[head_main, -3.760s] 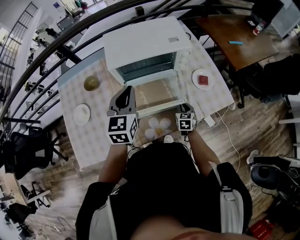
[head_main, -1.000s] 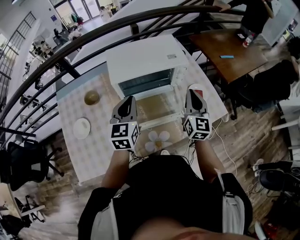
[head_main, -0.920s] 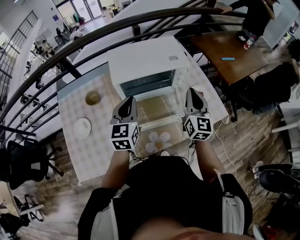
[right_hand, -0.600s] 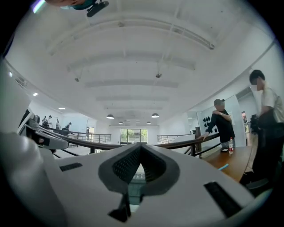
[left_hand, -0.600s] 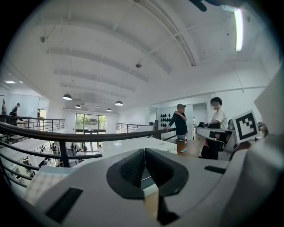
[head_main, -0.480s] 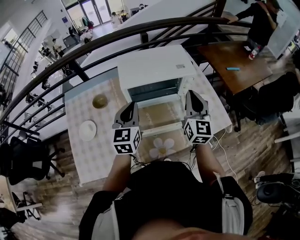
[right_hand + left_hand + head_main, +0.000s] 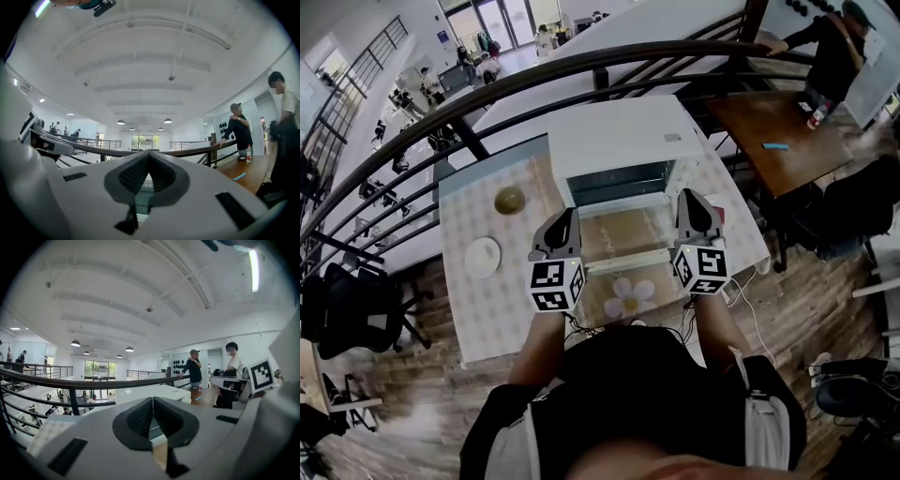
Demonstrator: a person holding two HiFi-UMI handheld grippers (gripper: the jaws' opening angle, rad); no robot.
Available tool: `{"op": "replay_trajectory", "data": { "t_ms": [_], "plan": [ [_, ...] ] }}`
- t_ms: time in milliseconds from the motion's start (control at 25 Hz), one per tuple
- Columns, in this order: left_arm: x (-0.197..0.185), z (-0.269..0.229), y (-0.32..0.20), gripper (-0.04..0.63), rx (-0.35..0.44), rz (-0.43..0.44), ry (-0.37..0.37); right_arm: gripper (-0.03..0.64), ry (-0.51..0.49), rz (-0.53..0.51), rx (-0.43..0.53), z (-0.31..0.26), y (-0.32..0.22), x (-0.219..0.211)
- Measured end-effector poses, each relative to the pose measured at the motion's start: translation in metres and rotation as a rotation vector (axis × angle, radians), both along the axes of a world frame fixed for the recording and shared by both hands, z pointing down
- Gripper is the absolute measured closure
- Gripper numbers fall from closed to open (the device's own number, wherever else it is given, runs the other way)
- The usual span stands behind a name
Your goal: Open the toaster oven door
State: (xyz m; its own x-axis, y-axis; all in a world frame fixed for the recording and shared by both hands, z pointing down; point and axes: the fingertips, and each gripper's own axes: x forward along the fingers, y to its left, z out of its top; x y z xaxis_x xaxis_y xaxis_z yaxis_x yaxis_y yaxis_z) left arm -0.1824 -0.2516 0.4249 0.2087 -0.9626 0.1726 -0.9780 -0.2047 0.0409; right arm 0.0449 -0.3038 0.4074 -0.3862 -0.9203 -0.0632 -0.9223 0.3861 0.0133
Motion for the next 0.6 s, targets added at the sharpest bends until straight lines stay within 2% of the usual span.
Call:
{"op": "replay_trajectory", "data": {
  "t_ms": [600],
  "plan": [
    [-0.0019,-0.0069,0.0022,0.580,0.018,-0.021,0.012,0.614,0.012,-0.016,-0.002,0.0029,-0.0005,0.0015]
  ]
}}
